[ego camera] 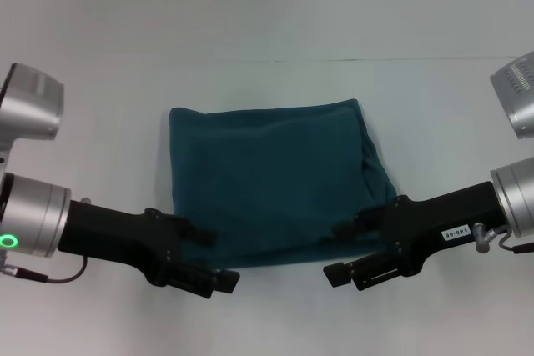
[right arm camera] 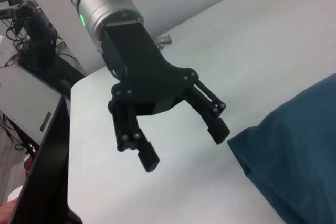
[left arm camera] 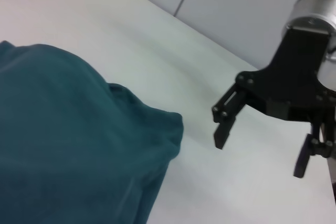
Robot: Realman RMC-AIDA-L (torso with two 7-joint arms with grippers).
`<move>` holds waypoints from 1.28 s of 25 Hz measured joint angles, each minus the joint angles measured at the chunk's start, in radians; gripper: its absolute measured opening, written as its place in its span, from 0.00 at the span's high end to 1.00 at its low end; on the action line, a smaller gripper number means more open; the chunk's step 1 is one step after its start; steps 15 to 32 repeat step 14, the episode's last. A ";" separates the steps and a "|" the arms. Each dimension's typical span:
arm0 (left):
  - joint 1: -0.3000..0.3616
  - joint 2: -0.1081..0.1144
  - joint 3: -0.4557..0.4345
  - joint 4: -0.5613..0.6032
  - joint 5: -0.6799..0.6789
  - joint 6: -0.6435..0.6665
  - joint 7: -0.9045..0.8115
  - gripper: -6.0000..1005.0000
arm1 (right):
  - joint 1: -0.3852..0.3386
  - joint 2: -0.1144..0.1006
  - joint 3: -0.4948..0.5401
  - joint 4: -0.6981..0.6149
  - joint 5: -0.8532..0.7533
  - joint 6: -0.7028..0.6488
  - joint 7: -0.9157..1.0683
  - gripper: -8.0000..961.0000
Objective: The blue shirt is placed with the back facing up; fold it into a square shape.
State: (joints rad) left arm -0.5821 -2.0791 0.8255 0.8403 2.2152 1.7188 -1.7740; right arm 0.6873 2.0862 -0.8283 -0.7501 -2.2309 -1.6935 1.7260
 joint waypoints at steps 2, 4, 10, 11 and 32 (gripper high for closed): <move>0.001 -0.003 0.005 0.003 0.000 0.002 0.012 0.06 | 0.000 0.000 0.000 0.000 0.000 0.004 0.001 0.08; 0.002 -0.005 0.010 0.006 0.000 0.003 0.018 0.06 | 0.000 0.000 0.000 0.000 -0.001 0.007 0.002 0.08; 0.002 -0.007 0.012 0.008 0.001 0.004 0.020 0.06 | 0.000 0.000 0.000 0.000 -0.001 0.010 0.002 0.08; 0.002 -0.007 0.012 0.008 0.001 0.004 0.020 0.06 | 0.000 0.000 0.000 0.000 -0.001 0.011 0.002 0.08; 0.002 -0.007 0.012 0.009 0.001 0.005 0.020 0.06 | 0.000 0.000 0.000 0.000 -0.001 0.011 0.002 0.08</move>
